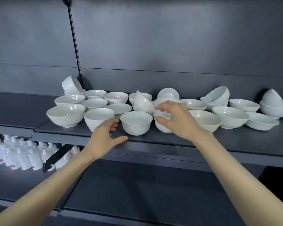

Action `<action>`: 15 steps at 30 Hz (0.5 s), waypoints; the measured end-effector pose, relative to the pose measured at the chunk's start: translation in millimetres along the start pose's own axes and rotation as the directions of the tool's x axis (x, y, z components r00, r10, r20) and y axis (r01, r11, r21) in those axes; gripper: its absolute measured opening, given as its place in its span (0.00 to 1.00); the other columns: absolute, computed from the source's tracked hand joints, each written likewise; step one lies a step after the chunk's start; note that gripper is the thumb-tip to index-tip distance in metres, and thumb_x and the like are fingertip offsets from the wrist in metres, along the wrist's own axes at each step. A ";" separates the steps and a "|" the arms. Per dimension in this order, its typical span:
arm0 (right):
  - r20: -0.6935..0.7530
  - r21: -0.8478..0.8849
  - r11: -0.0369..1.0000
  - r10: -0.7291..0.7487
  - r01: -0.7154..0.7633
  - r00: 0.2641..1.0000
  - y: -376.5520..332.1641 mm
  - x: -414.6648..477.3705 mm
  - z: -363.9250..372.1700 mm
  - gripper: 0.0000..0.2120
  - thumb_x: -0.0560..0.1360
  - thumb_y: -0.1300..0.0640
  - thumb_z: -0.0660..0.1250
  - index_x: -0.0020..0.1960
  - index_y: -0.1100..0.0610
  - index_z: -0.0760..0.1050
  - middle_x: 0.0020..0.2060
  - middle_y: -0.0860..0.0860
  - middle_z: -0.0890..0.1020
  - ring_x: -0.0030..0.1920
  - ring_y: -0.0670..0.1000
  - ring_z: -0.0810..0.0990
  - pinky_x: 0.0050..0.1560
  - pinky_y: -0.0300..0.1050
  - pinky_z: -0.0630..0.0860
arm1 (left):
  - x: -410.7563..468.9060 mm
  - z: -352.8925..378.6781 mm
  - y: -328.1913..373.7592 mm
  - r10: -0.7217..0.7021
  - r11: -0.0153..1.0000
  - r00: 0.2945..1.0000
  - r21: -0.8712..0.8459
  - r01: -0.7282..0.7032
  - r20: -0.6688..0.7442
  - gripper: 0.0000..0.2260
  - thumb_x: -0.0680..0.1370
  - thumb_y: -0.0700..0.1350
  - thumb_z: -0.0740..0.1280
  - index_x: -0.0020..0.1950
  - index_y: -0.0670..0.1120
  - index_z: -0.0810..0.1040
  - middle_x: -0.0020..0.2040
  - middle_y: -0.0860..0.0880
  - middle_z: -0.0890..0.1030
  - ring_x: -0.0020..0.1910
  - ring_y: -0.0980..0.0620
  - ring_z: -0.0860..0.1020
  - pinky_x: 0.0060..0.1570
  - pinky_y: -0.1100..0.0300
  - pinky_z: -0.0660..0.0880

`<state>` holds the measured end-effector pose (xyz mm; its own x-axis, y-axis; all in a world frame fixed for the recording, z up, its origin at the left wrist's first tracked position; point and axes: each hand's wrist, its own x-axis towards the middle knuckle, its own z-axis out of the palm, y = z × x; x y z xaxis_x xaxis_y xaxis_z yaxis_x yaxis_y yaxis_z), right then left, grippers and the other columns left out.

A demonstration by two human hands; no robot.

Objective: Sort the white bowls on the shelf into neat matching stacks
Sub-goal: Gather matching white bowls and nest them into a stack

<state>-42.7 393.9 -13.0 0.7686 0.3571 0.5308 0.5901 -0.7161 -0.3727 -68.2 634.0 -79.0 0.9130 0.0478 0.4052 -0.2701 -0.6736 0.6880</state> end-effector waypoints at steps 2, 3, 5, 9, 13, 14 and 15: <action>-0.025 -0.020 0.999 0.026 -0.027 0.999 -5.1 -5.9 14.9 0.13 0.76 0.54 0.69 0.59 0.55 0.78 0.55 0.49 0.80 0.57 0.51 0.75 0.57 0.53 0.73 | 3.0 2.5 -10.5 -0.003 1.000 1.000 -0.028 0.004 0.030 0.30 0.69 0.47 0.76 0.69 0.43 0.70 0.61 0.46 0.76 0.57 0.53 0.74 0.54 0.64 0.69; -0.036 -0.024 0.999 0.046 -0.047 0.998 -7.1 -8.3 21.9 0.13 0.76 0.54 0.69 0.59 0.55 0.79 0.53 0.50 0.80 0.55 0.51 0.76 0.57 0.52 0.74 | 5.7 4.0 -14.4 0.001 0.999 0.999 -0.042 0.001 0.047 0.32 0.70 0.47 0.76 0.70 0.43 0.69 0.62 0.46 0.76 0.58 0.54 0.74 0.55 0.64 0.69; -0.047 0.002 0.995 0.100 -0.100 0.994 -12.6 -12.1 34.8 0.14 0.76 0.54 0.69 0.60 0.56 0.78 0.52 0.51 0.80 0.52 0.49 0.76 0.56 0.49 0.74 | 11.1 7.0 -20.0 0.016 0.997 0.996 -0.071 -0.010 0.083 0.34 0.70 0.48 0.76 0.71 0.42 0.66 0.64 0.45 0.75 0.61 0.53 0.73 0.58 0.63 0.69; -0.005 0.080 0.976 0.205 -0.204 0.979 -21.5 -9.9 51.8 0.21 0.74 0.52 0.71 0.65 0.57 0.75 0.56 0.51 0.79 0.52 0.49 0.77 0.56 0.43 0.74 | 22.4 12.3 -24.1 0.065 0.993 0.987 -0.108 -0.049 0.148 0.34 0.70 0.49 0.76 0.71 0.42 0.66 0.65 0.46 0.75 0.64 0.50 0.73 0.58 0.64 0.67; -0.021 0.083 0.957 0.280 -0.277 0.960 -25.4 -5.2 59.0 0.24 0.73 0.50 0.72 0.65 0.56 0.75 0.48 0.51 0.78 0.48 0.50 0.76 0.52 0.41 0.72 | 34.9 16.0 -29.3 0.078 0.988 0.982 -0.145 -0.053 0.174 0.29 0.71 0.50 0.75 0.69 0.44 0.70 0.63 0.47 0.78 0.62 0.51 0.75 0.57 0.63 0.69; -0.025 0.083 0.954 0.291 -0.288 0.956 -25.8 -4.2 60.8 0.23 0.72 0.50 0.73 0.65 0.57 0.75 0.46 0.50 0.77 0.48 0.50 0.76 0.51 0.40 0.72 | 37.0 16.9 -31.3 0.082 0.985 0.981 -0.162 -0.053 0.178 0.29 0.71 0.49 0.75 0.68 0.44 0.70 0.63 0.47 0.78 0.61 0.52 0.75 0.58 0.63 0.69; -0.023 0.086 0.950 0.304 -0.301 0.953 -25.1 -3.5 62.6 0.23 0.72 0.50 0.73 0.64 0.57 0.75 0.46 0.50 0.77 0.48 0.50 0.76 0.51 0.40 0.71 | 38.2 18.2 -32.8 0.086 0.983 0.980 -0.175 -0.054 0.181 0.28 0.71 0.49 0.74 0.69 0.44 0.70 0.62 0.48 0.78 0.61 0.53 0.75 0.58 0.63 0.69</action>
<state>-44.8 448.2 -53.2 0.9054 0.1087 0.4104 0.3507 -0.7363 -0.5787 -19.0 644.5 -97.0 0.9267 -0.1448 0.3469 -0.3682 -0.5356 0.7600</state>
